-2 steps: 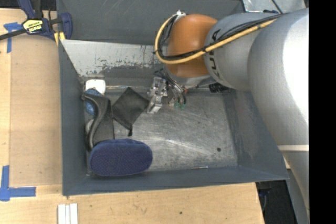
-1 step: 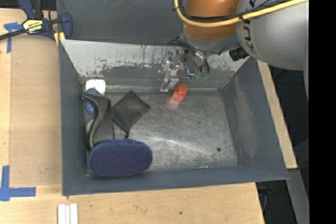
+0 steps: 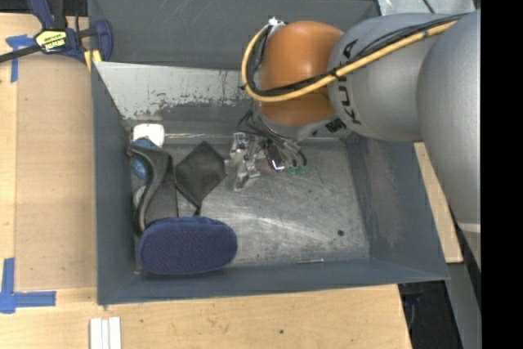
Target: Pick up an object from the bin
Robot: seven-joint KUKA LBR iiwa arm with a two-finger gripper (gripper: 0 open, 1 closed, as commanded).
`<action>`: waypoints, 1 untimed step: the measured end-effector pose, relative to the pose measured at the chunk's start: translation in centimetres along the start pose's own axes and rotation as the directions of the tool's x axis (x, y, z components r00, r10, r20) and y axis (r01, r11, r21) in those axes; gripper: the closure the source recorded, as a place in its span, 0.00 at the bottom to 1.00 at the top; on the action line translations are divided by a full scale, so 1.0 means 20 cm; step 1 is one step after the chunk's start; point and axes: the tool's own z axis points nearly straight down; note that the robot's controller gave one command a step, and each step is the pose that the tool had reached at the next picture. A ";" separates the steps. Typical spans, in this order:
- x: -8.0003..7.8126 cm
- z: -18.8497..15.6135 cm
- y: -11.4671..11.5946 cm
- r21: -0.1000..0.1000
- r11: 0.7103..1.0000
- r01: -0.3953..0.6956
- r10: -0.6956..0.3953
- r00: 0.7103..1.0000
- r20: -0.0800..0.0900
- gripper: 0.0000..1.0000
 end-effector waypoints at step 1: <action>-0.01 -0.02 0.00 0.001 1.000 -0.001 0.001 1.000 0.007 0.00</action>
Offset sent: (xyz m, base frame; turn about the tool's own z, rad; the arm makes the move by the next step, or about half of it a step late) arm 0.0000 0.0000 0.0000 0.0000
